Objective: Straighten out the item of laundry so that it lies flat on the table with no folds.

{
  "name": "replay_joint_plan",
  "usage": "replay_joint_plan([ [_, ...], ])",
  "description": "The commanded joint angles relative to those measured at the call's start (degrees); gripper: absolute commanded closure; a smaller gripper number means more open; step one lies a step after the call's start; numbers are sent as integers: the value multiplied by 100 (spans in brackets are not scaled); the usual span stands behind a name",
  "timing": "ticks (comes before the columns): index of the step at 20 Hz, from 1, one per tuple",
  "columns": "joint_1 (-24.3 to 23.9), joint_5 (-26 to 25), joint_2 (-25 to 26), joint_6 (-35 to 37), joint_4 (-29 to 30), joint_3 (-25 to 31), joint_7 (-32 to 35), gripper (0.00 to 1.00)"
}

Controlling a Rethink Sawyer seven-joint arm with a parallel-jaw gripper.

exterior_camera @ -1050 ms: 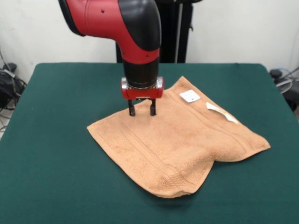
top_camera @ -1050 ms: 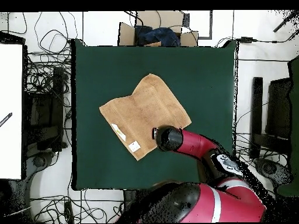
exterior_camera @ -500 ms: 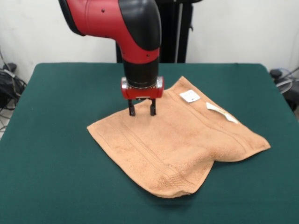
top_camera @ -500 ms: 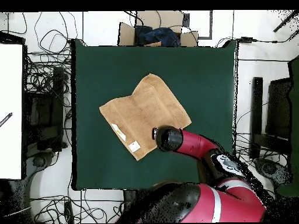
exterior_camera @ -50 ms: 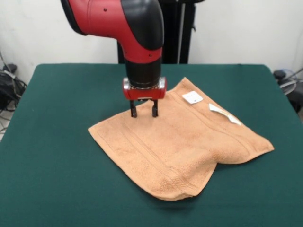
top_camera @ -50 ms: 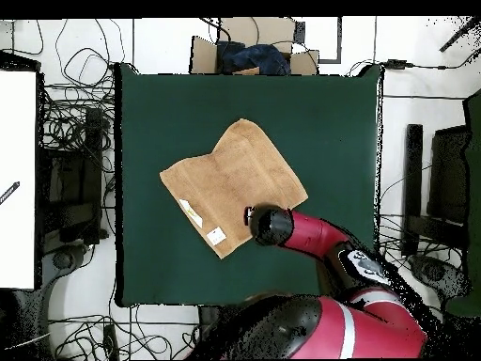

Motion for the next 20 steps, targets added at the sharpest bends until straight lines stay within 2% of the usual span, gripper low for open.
replay_joint_plan([
  [1,-191,-492,774,-715,541,-362,940,0],
  [9,-318,-495,757,-1229,1045,-463,1034,0],
  [20,-357,-342,690,-1126,1212,-474,805,0],
])
